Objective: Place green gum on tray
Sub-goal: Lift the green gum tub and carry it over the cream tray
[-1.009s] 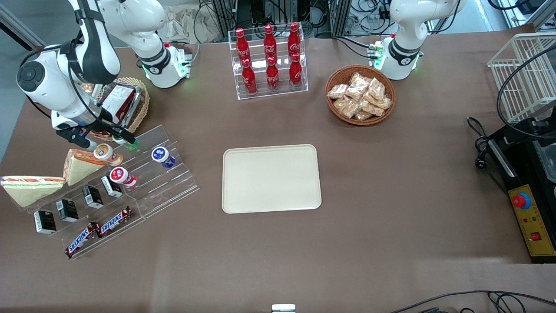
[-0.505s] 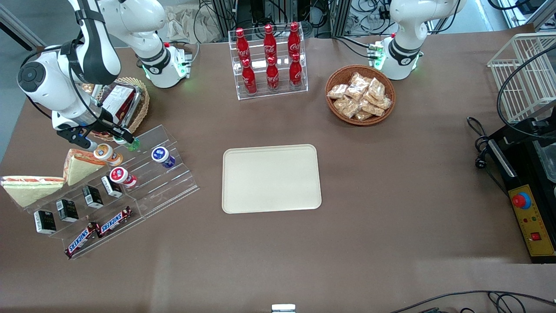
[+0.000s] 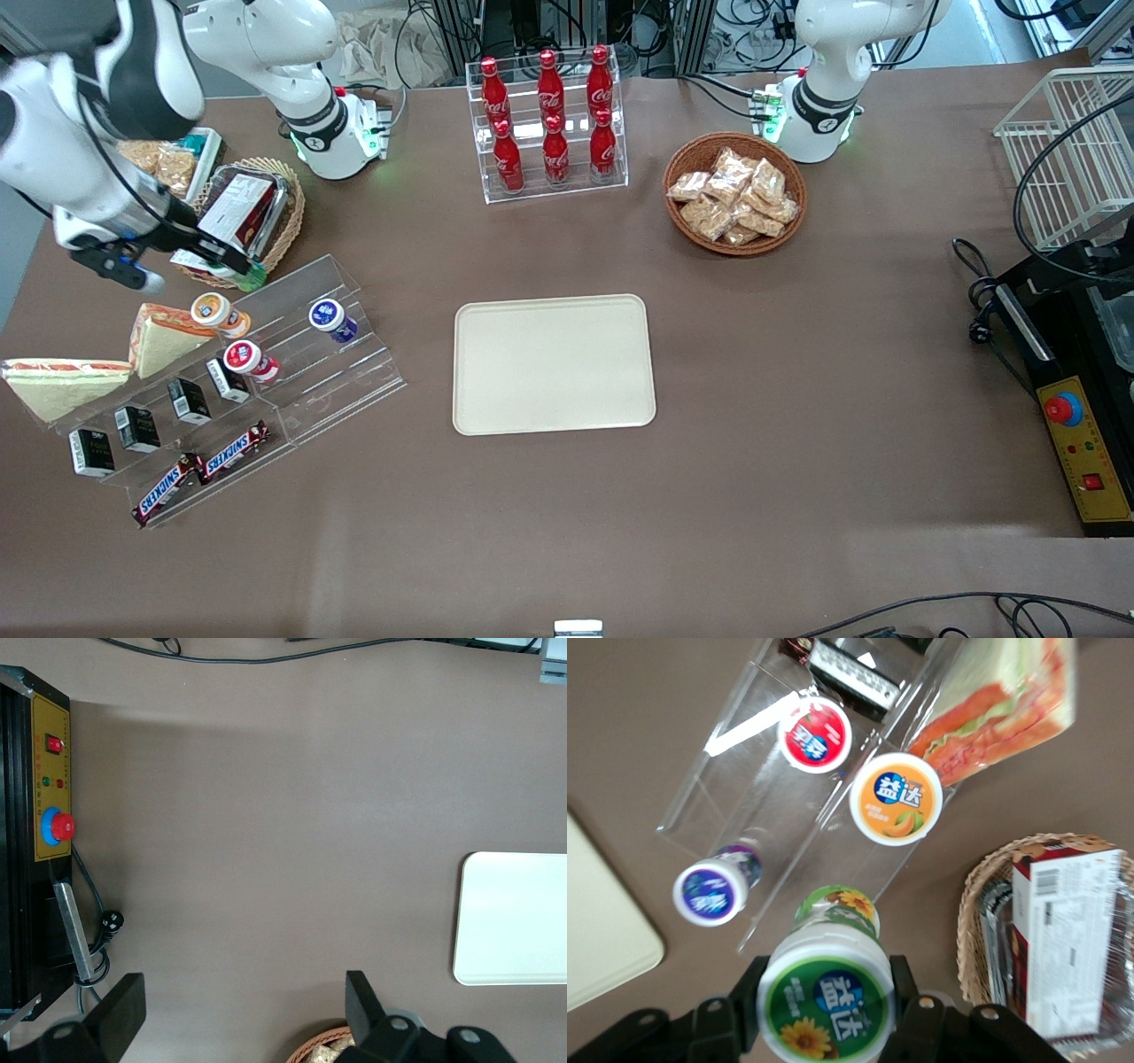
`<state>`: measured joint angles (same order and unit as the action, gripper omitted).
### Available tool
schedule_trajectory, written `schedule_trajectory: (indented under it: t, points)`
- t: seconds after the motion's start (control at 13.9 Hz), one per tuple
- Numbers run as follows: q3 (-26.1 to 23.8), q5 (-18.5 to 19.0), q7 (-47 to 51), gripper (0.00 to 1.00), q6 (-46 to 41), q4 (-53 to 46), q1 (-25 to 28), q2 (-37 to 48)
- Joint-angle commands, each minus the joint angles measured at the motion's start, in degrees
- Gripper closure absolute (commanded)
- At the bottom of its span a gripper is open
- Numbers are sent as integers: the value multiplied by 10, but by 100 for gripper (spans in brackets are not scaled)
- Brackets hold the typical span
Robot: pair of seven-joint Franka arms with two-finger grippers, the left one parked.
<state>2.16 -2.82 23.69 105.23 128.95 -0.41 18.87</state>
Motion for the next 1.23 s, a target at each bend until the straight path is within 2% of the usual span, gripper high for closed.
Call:
schedule_trajectory:
  t: [0.0,0.14,0.36,0.72,0.86,1.15]
  points:
    - [0,-11,-2,62,-115,-115,15,-11]
    - [0,-12,-1,62,-161,-167,29,-11]
    - [0,-12,18,61,-184,-215,82,-16]
    - [0,-13,207,62,-178,-293,213,-99]
    - [0,-13,279,62,-153,-305,256,-139]
    - [0,-32,402,62,-27,-301,322,-218]
